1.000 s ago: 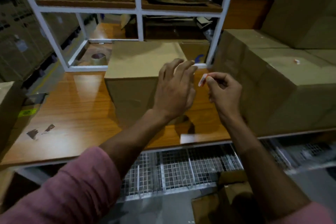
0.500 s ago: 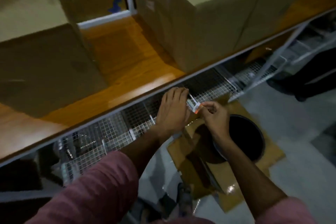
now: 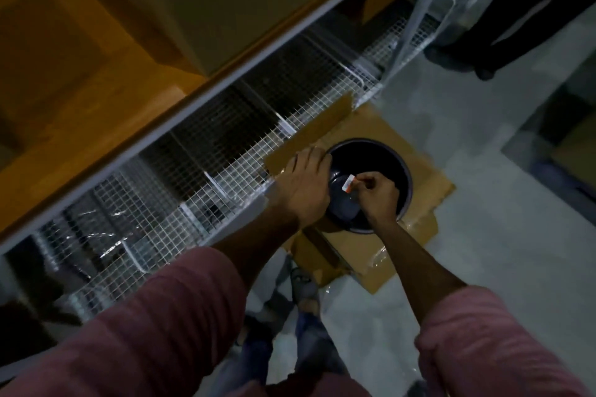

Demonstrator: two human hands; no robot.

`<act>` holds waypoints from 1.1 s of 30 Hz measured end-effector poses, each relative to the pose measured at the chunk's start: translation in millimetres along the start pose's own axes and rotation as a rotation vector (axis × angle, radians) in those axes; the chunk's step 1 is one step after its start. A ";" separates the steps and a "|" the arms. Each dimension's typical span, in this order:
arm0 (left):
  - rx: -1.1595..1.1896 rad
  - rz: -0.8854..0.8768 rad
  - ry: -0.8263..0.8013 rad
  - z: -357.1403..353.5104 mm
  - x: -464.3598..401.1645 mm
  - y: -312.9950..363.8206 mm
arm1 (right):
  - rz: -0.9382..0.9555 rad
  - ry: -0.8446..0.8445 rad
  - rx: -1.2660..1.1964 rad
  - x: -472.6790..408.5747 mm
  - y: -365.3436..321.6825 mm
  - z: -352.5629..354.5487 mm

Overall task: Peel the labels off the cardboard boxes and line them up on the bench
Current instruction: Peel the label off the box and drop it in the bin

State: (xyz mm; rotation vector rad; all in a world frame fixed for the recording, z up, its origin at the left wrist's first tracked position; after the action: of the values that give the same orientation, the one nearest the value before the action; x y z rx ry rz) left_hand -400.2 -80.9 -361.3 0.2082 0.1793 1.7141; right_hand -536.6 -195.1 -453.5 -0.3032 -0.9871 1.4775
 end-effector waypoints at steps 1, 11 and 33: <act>0.012 -0.004 -0.024 -8.2 -3.4 3.2 | -0.009 -0.005 0.009 -5.6 7.2 -1.4; 0.036 -0.065 -0.101 -50.7 -11.8 8.6 | -0.016 -0.042 0.031 -35.7 46.3 -16.0; 0.064 -0.016 -0.143 -70.9 -6.6 11.2 | -0.114 -0.094 0.050 -35.7 71.9 -15.7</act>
State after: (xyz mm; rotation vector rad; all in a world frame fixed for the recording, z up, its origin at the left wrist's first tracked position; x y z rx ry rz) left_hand -426.9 -89.2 -427.7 0.3745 0.1298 1.6717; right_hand -567.9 -211.6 -527.3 -0.1403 -1.0238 1.4208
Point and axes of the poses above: each hand's wrist, its own x-axis away from the middle knuckle, its own z-axis out of the back of the hand, y = z × x, the point moved 5 cm from there along -x, towards the middle knuckle, and after that the axes turned 9 degrees about -z, right-handed, at the moved point
